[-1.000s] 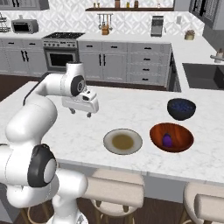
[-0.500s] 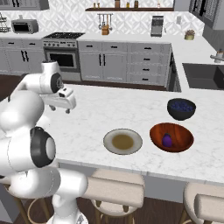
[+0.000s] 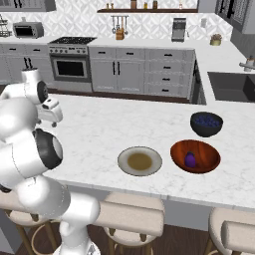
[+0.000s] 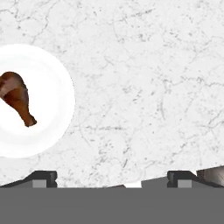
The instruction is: Pick the chicken drumstick and eggplant from their plates and place them in the bowl. Then put the bowl in the fridge.
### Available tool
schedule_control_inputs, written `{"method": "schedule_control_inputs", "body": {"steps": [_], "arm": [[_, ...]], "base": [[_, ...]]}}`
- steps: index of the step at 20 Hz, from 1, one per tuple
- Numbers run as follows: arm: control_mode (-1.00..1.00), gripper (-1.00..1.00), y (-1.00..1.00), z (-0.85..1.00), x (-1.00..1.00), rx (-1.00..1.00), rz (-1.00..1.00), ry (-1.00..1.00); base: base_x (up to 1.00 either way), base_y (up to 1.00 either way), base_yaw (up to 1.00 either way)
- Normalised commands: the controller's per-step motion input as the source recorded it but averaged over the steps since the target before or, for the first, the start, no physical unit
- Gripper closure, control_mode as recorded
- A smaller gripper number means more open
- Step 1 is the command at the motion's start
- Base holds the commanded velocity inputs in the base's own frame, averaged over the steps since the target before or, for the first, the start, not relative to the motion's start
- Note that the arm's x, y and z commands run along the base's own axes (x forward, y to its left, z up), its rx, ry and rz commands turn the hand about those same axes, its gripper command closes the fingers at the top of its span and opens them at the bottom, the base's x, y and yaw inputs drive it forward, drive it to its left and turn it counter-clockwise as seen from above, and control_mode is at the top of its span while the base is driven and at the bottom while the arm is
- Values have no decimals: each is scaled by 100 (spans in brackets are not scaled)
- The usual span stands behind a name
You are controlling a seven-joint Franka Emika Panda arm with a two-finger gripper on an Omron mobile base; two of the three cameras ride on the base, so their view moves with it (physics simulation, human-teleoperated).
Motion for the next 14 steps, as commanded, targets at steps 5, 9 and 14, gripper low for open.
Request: {"method": "schedule_control_inputs", "body": {"steps": [5,9,14], "arm": [[-100,-100,47,-19,25,2,0,3],[-100,-100,26,-46,43,0,6,6],[-100,-100,32,-69,51,-1,14,2]], "base": [[0,0,0],[0,0,0],[0,0,0]]}}
